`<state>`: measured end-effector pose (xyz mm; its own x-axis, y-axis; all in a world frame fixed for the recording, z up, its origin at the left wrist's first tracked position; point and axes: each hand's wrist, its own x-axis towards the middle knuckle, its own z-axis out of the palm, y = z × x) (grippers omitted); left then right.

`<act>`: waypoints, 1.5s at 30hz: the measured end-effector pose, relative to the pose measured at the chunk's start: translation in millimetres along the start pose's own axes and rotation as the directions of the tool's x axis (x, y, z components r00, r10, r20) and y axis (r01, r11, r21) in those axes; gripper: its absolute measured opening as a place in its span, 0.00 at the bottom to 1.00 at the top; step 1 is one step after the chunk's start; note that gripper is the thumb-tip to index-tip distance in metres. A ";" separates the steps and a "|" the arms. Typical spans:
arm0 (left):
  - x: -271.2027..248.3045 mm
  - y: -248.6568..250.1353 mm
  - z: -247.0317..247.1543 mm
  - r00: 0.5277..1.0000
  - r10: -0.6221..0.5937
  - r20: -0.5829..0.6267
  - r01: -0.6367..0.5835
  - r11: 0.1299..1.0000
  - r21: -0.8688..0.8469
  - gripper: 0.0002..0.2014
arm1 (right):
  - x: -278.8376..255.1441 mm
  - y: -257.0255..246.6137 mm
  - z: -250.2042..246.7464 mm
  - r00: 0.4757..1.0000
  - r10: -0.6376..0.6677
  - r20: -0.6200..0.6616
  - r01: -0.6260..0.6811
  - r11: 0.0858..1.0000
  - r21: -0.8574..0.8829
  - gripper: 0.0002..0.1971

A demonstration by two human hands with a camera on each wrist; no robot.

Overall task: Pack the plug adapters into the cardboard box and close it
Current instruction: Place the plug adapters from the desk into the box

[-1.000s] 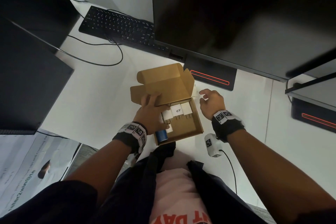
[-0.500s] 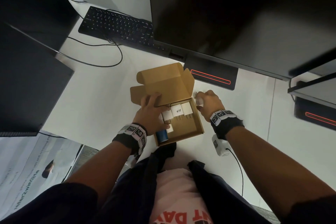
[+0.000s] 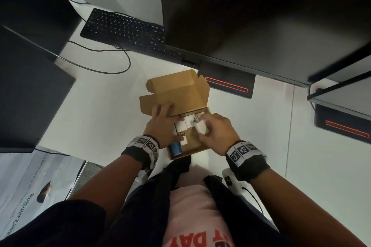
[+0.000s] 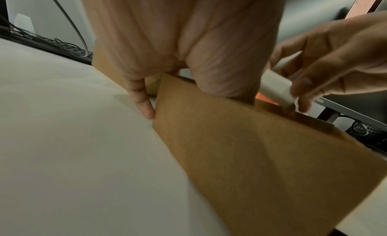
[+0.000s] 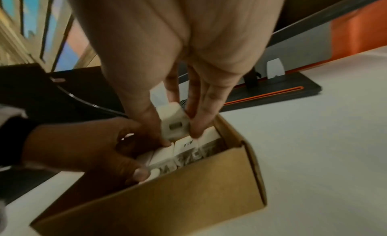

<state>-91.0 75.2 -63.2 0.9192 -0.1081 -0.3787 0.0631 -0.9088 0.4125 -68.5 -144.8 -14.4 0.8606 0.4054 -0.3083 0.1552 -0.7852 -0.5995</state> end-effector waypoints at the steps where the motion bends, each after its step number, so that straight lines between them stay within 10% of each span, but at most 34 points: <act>1: -0.3 0.0 -0.3 1.000 0.001 -0.003 -0.001 1.000 0.005 0.33 | 2.3 -1.8 6.4 0.998 0.017 0.067 -0.013 0.998 -0.057 0.20; 8: -3.4 -0.3 0.2 1.000 0.008 -0.017 -0.008 1.000 -0.003 0.31 | 17.4 -9.0 42.1 0.955 0.160 0.251 -0.077 0.948 -0.310 0.18; 25: -2.6 -1.6 0.9 1.000 0.022 -0.017 -0.022 1.000 0.008 0.30 | 18.4 -8.9 48.9 0.962 0.184 0.203 -0.135 0.962 -0.236 0.16; 35: -15.7 -0.2 -3.2 0.970 0.091 -0.226 -0.095 0.995 -0.007 0.17 | 17.8 -2.1 28.2 0.997 0.004 -0.073 -0.007 0.999 -0.038 0.08; 40: -38.0 -6.2 -10.5 0.870 -0.130 -0.475 0.012 0.970 -0.243 0.10 | 38.5 4.5 -2.2 0.910 0.218 -0.354 -0.181 0.974 0.136 0.12; 45: -41.3 -24.8 -8.4 0.816 -0.534 -0.224 0.282 0.704 -0.651 0.28 | 62.8 2.9 -25.7 0.858 0.514 0.012 -0.437 0.717 0.543 0.33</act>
<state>-127.2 105.5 -50.8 0.8031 0.4868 -0.3437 0.5569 -0.4080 0.7234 -1.6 -133.6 -16.6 0.8119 -0.0500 -0.5816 -0.5285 -0.4861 -0.6960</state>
